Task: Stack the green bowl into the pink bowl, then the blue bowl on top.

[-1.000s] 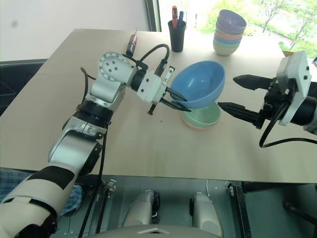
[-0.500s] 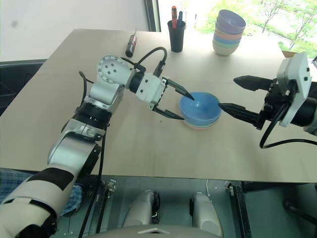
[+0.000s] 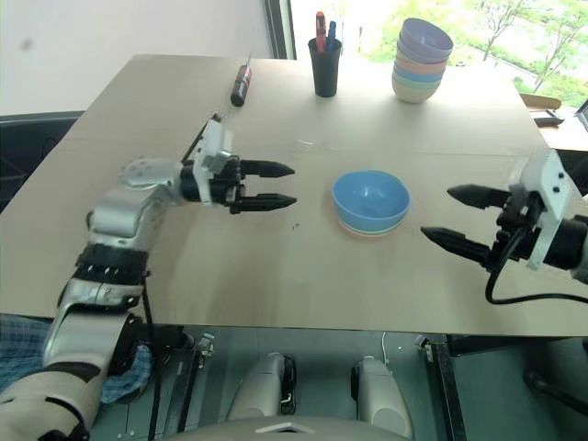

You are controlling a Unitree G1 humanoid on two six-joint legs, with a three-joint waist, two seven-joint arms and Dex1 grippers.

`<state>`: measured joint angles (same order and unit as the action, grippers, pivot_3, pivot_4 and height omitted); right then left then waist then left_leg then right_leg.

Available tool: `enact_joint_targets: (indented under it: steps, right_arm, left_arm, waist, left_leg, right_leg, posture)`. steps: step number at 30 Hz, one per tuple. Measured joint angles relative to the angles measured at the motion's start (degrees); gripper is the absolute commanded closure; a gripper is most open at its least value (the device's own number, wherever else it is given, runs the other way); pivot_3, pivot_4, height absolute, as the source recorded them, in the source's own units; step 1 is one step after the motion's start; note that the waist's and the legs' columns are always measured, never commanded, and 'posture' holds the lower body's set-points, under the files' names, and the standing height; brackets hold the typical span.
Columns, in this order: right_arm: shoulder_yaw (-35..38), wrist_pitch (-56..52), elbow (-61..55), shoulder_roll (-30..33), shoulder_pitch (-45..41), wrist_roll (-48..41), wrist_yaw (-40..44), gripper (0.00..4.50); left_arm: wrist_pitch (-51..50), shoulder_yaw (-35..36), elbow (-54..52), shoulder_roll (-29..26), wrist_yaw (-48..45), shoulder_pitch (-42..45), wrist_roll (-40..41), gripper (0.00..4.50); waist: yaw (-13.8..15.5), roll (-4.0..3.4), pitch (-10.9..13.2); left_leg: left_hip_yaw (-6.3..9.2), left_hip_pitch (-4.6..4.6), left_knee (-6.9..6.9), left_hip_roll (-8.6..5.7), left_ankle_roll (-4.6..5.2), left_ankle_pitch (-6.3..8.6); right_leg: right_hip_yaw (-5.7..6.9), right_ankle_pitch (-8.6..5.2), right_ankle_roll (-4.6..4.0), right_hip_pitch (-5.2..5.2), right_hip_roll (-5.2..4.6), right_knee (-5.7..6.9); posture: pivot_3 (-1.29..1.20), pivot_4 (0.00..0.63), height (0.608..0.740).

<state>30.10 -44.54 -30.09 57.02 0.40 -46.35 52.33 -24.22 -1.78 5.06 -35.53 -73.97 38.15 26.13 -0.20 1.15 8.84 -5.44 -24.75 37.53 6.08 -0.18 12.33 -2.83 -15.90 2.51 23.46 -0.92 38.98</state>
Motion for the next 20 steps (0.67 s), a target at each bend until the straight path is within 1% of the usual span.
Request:
enact_joint_targets:
  steps: [2, 6, 12, 14, 20]
  right_arm:
    - [1.6, 1.2, 0.3, 0.0, 2.8, 1.4, 1.3, 0.24]
    - [3.1, 3.3, 1.2, -0.1, 8.4, 3.4, 4.8, 0.24]
    - [3.4, 6.6, 3.6, -0.3, 10.0, 6.3, 6.8, 0.24]
    - [3.2, 8.1, 4.7, -0.3, 10.2, 8.1, 7.3, 0.24]
    - [1.6, 10.5, 6.5, -0.3, 10.4, 10.7, 8.5, 0.24]
  left_arm:
    - [-2.4, 2.4, -4.5, -0.4, 3.2, -4.1, 1.3, 1.39]
    - [-3.1, 6.2, -11.5, -1.4, 7.9, -14.0, 2.6, 1.39]
    - [-2.9, 9.5, -16.1, -2.0, 10.6, -21.2, 4.4, 1.39]
    - [-2.5, 10.2, -17.2, -2.0, 10.8, -22.9, 4.8, 1.39]
    - [2.2, 10.3, -17.3, -2.0, 12.0, -23.2, 3.3, 1.39]
  waist:
    - [0.0, 0.0, 0.0]
    - [-0.2, 0.01, 0.0]
    - [-0.2, 0.02, 0.0]
    - [-0.1, 0.02, 0.0]
    - [-0.1, 0.03, 0.0]
  left_leg:
    - [0.05, 0.05, 0.01, 0.0, 0.0, 0.0]
    - [0.08, 0.1, 0.02, 0.0, 0.01, 0.01]
    - [0.1, 0.1, 0.03, -0.01, 0.01, 0.01]
    - [0.13, 0.09, 0.04, -0.01, 0.01, 0.01]
    - [0.14, 0.1, 0.03, -0.01, 0.01, 0.01]
  right_leg:
    - [0.04, 0.0, 0.0, -0.06, 0.0, 0.02]
    - [0.07, 0.0, 0.0, -0.11, 0.0, 0.02]
    - [0.09, 0.0, 0.0, -0.12, 0.0, 0.01]
    - [0.13, 0.0, -0.01, -0.12, 0.0, 0.01]
    - [0.13, 0.0, -0.01, -0.12, 0.0, 0.0]
  posture:
    - [0.0, 0.15, 0.74]
    - [0.0, 0.15, 0.74]
    - [0.0, 0.15, 0.74]
    - [0.0, 0.15, 0.74]
    - [0.0, 0.15, 0.74]
